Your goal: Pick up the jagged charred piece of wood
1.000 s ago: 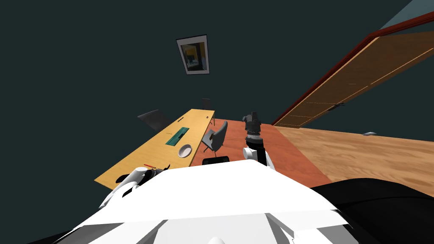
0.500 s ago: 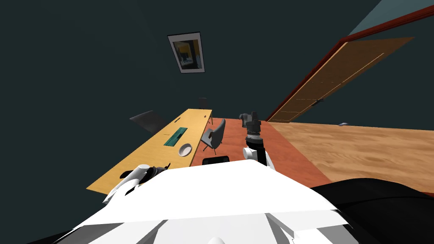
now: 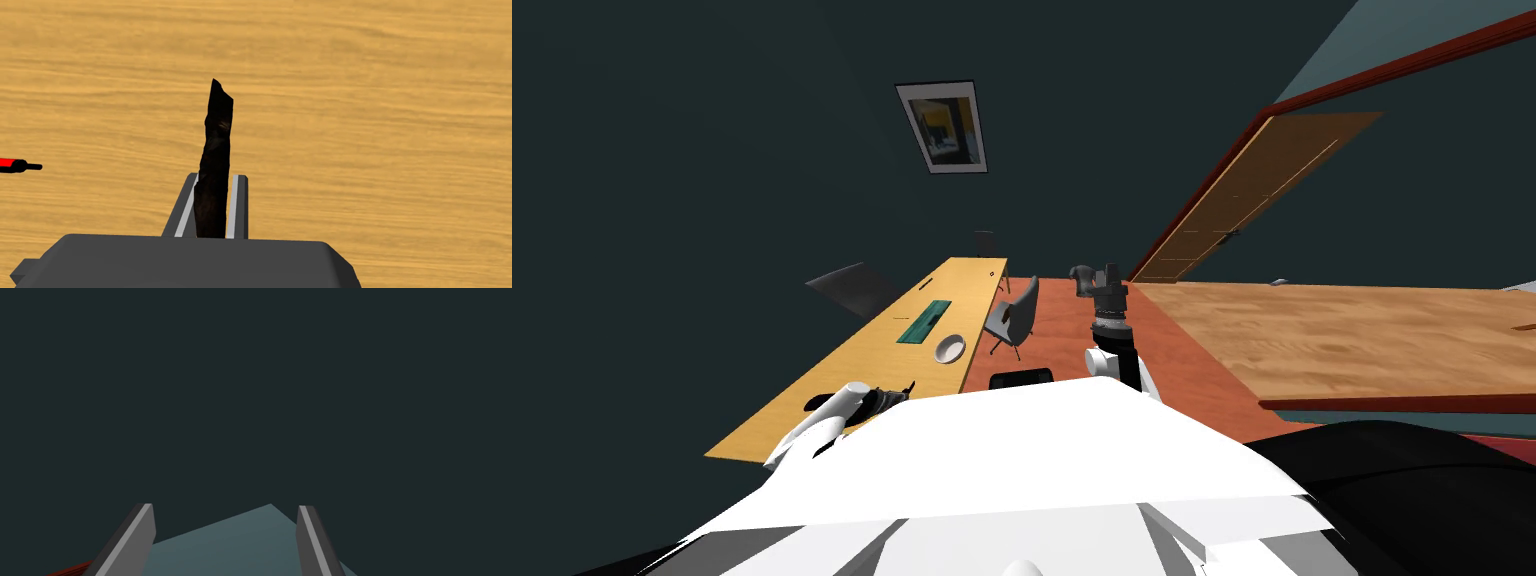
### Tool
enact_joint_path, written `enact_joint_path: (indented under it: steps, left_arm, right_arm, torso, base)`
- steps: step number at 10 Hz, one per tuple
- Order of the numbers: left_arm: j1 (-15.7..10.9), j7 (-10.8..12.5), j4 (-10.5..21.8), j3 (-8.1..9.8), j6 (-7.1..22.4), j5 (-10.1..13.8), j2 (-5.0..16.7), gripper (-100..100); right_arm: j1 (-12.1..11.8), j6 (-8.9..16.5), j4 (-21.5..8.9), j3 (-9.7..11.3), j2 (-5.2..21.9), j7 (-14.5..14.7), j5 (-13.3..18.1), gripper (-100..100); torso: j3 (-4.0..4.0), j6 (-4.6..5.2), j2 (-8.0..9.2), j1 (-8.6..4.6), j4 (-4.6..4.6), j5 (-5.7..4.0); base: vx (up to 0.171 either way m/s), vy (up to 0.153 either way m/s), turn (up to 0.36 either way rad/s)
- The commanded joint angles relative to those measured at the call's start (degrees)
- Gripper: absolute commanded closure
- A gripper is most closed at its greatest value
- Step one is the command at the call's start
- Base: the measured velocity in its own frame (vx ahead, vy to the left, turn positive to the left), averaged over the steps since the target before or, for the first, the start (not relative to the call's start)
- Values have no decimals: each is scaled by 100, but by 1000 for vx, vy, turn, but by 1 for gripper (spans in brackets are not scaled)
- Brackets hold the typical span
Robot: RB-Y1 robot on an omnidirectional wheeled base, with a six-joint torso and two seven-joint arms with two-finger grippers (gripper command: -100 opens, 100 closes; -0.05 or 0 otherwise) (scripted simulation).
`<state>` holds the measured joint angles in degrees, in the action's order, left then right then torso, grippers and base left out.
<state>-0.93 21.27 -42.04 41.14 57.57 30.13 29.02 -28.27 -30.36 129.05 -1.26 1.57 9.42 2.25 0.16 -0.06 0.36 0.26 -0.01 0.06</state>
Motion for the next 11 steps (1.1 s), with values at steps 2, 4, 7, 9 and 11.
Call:
enact_joint_path:
  steps: [2,4,7,9,11]
  left_arm:
    - [14,439,-205,-175,61,-46,-35,100]
    - [10,741,-354,-329,106,-83,-53,100]
    - [6,1218,-502,-483,150,-121,-71,100]
    - [3,1506,-651,-636,194,-158,-88,100]
    - [3,1724,-651,-636,194,-158,-88,100]
  right_arm:
    - [1,0,0,0,0,0,0,0]
    - [-1,0,0,0,0,0,0,0]
    - [1,0,0,0,0,0,0,0]
    - [-1,0,0,0,0,0,0,0]
    - [0,0,0,0,0,0,0,0]
  torso:
    - [7,4,12,7,3,1]
    - [-6,-6,-11,3,-4,2]
    - [1,5,2,6,1,6]
    - [-5,-8,-8,9,-4,7]
    - [0,-5,0,10,-1,10]
  base:
    - [-133,51,-146]
    - [-64,21,-89]
    - [-110,28,-151]
    - [-87,24,-98]
    - [-73,22,-51]
